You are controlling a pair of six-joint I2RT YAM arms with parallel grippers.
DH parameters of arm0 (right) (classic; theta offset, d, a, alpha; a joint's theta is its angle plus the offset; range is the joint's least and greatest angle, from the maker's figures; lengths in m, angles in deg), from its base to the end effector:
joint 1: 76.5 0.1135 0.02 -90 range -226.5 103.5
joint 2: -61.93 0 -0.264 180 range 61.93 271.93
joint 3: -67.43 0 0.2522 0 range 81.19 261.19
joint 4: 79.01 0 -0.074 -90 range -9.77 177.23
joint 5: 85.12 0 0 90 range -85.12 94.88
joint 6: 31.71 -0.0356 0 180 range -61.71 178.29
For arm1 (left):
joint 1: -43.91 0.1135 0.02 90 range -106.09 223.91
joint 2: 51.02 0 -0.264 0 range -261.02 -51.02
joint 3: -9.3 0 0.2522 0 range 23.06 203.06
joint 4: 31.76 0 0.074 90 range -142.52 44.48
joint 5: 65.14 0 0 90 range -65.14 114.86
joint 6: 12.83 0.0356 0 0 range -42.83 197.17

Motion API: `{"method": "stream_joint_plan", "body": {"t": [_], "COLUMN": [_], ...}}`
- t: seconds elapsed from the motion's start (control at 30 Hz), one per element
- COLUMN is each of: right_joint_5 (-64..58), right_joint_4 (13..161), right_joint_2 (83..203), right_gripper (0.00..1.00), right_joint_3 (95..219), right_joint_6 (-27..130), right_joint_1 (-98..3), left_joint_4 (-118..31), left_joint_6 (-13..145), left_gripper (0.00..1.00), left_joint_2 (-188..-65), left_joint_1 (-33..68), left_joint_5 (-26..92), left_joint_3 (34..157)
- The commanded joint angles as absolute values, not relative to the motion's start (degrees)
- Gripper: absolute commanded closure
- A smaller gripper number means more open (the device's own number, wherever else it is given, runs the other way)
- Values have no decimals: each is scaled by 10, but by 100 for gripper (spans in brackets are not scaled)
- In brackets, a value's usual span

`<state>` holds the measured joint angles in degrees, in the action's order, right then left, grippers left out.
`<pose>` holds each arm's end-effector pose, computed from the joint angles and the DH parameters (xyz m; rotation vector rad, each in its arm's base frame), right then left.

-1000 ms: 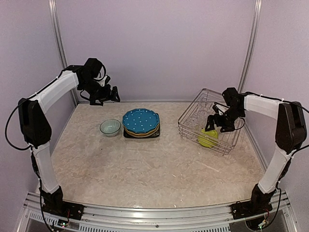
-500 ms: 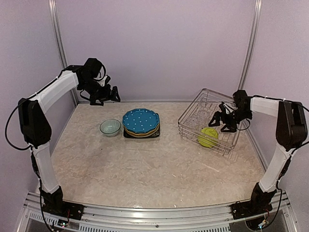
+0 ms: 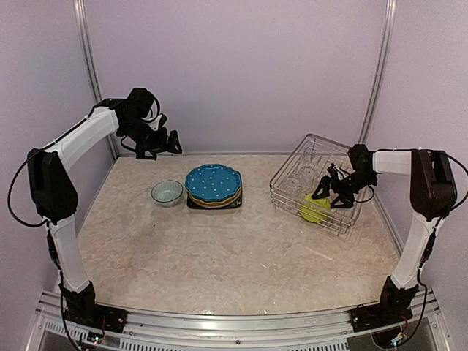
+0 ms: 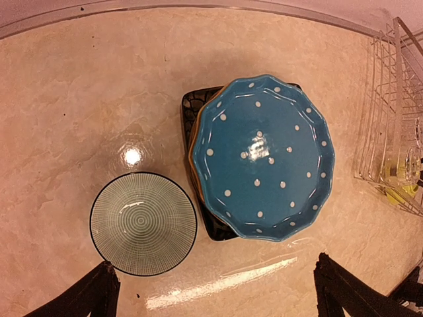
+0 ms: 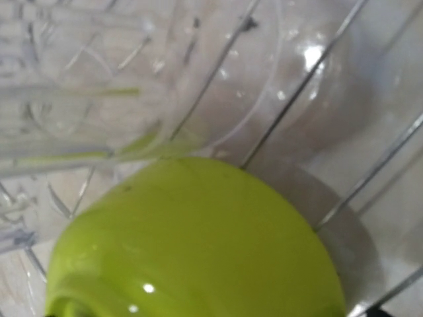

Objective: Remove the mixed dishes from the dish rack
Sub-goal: Grab the bowl from the dish rack.

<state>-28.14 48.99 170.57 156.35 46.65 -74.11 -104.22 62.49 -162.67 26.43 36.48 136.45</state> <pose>0.3732 0.0350 0.1799 0.0917 2.7726 0.8696 0.3982 -0.1329 0.3350 0.1422 2.6010 -0.4685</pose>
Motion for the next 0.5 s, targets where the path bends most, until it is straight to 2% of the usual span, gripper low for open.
{"method": "stream_joint_plan", "body": {"t": [0.0, 0.33, 0.47], "right_joint_5": [-297, -377, -397], "right_joint_4": [477, 494, 499], "right_joint_2": [1729, 1733, 1727], "right_gripper": [1, 1, 7], "right_joint_3": [1571, 1544, 1548], "right_joint_6": [455, 443, 438], "right_joint_1": [-750, -757, -759], "left_joint_4": [-1035, -1031, -1030], "left_joint_6": [634, 631, 629], "left_gripper": [1, 1, 1], "left_joint_2": [-1625, -1621, -1621], "left_joint_1": [268, 268, 267], "left_joint_5": [366, 366, 366], "left_joint_3": [1361, 1351, 1349]}}
